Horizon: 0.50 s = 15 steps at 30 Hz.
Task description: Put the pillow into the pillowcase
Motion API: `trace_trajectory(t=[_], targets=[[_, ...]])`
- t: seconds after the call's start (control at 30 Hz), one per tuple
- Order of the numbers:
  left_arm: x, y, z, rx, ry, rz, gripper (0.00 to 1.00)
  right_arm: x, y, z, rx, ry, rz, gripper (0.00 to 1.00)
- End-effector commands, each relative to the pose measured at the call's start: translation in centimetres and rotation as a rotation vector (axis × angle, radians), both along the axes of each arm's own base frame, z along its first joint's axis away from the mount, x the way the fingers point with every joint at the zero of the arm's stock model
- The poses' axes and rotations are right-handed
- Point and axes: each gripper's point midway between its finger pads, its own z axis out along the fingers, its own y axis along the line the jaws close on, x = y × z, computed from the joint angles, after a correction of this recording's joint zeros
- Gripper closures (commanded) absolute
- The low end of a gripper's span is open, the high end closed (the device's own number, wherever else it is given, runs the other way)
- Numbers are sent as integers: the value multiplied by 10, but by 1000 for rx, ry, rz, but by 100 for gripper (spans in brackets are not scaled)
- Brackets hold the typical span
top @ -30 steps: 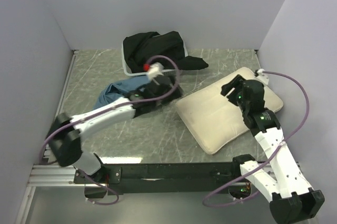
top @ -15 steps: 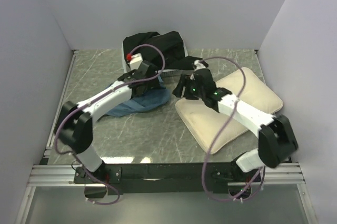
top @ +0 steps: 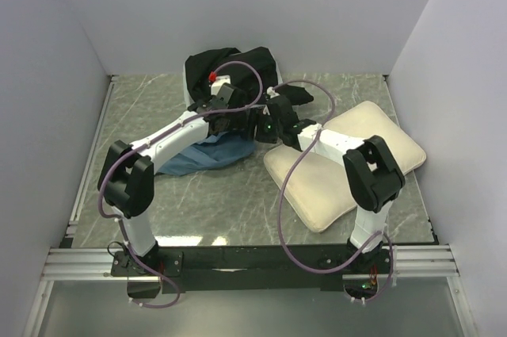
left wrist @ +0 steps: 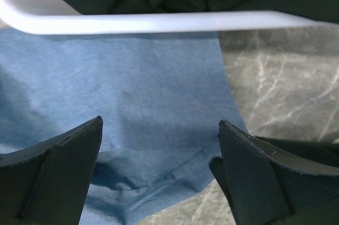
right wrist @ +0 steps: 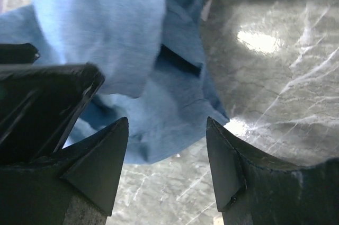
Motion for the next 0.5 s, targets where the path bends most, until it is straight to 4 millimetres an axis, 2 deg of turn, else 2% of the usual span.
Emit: trace_trajectory(t=[0.0, 0.13, 0.23, 0.33, 0.4, 0.47], targets=[[-12, -12, 21, -78, -46, -107, 2, 9, 6, 6, 25, -40, -13, 33], [-19, -16, 19, -79, -22, -166, 3, 10, 11, -5, 43, -22, -10, 33], [-22, -12, 10, -53, 5, -161, 5, 9, 20, -12, 71, 5, 9, 39], [-25, -6, 8, -35, 10, -143, 6, 9, 23, -18, 90, 25, 3, 48], [-23, 0, 9, -8, 1, -129, 6, 8, 24, -23, 101, 46, 2, 56], [-20, 3, 1, 34, 24, -125, 8, 6, 27, -24, 119, 56, 2, 66]])
